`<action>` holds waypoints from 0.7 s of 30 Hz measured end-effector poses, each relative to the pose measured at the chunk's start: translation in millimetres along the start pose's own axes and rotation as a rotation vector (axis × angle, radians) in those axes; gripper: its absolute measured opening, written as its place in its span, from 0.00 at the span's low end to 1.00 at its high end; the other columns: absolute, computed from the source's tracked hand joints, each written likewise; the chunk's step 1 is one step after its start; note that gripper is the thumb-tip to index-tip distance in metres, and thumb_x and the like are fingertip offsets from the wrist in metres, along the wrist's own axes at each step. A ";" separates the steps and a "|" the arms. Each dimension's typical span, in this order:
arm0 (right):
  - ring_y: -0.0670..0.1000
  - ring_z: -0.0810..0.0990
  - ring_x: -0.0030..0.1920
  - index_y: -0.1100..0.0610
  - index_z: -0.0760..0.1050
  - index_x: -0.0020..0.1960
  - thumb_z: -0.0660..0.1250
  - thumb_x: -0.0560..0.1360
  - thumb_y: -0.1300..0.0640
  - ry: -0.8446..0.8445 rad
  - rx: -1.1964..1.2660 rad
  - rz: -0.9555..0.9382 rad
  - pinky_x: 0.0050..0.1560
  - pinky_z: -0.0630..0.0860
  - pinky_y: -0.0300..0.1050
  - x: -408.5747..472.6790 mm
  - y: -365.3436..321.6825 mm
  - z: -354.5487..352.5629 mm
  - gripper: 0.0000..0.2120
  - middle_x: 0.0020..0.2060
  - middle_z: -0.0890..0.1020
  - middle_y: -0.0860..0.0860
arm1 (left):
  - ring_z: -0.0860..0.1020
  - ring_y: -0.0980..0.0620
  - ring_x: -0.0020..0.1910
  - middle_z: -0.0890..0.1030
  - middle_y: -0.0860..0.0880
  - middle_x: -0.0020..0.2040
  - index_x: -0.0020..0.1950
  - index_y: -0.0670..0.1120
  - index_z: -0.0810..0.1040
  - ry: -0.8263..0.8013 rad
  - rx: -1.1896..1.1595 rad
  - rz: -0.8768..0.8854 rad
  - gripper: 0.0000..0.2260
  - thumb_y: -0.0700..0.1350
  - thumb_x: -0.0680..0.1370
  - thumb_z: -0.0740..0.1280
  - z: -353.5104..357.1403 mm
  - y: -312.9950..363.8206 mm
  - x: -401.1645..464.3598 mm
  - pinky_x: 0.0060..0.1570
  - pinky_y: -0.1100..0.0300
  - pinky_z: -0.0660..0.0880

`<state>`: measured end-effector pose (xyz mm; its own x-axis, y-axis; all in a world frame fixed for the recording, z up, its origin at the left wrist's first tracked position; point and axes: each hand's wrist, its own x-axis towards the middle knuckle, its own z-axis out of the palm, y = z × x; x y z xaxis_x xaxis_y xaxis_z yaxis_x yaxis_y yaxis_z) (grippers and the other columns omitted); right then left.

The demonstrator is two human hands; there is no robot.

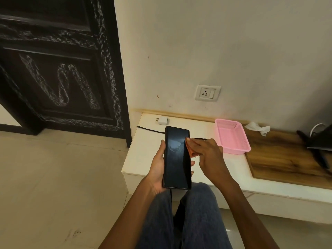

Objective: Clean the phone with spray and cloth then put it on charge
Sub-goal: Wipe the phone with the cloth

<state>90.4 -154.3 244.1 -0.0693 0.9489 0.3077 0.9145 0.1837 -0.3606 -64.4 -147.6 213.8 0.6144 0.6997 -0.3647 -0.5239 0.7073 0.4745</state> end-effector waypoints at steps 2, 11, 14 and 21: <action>0.64 0.76 0.54 0.60 0.78 0.59 0.70 0.68 0.74 0.041 0.029 0.035 0.52 0.70 0.58 -0.4 2.0 0.8 0.21 0.53 0.81 0.61 | 0.79 0.42 0.48 0.78 0.37 0.57 0.70 0.44 0.71 0.016 0.019 0.004 0.36 0.69 0.75 0.53 0.5 -0.9 -0.8 0.48 0.47 0.76; 0.64 0.80 0.47 0.59 0.79 0.56 0.74 0.50 0.79 0.152 -0.171 -0.151 0.39 0.75 0.57 -10.4 -11.4 -3.0 0.36 0.48 0.83 0.57 | 0.80 0.42 0.50 0.77 0.38 0.63 0.70 0.47 0.71 0.030 0.006 0.018 0.36 0.70 0.73 0.53 1.0 4.4 -1.1 0.50 0.47 0.76; 0.66 0.79 0.53 0.63 0.79 0.56 0.71 0.57 0.77 0.139 -0.173 -0.157 0.48 0.75 0.59 -6.3 -15.7 -4.0 0.28 0.53 0.82 0.60 | 0.81 0.42 0.51 0.76 0.38 0.65 0.70 0.47 0.71 0.054 0.034 0.030 0.35 0.70 0.74 0.53 4.4 3.8 -0.5 0.49 0.48 0.77; 0.65 0.79 0.50 0.66 0.78 0.57 0.73 0.62 0.72 0.102 -0.081 -0.202 0.46 0.79 0.56 -12.5 -26.0 -0.9 0.23 0.50 0.81 0.62 | 0.77 0.41 0.58 0.76 0.38 0.65 0.69 0.48 0.73 0.103 0.034 0.065 0.34 0.69 0.73 0.55 -1.2 7.9 -1.3 0.57 0.46 0.74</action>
<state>67.8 -171.2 250.4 -0.2174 0.8635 0.4550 0.9155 0.3421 -0.2117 -70.0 -142.9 217.1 0.5150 0.7519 -0.4116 -0.5393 0.6575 0.5262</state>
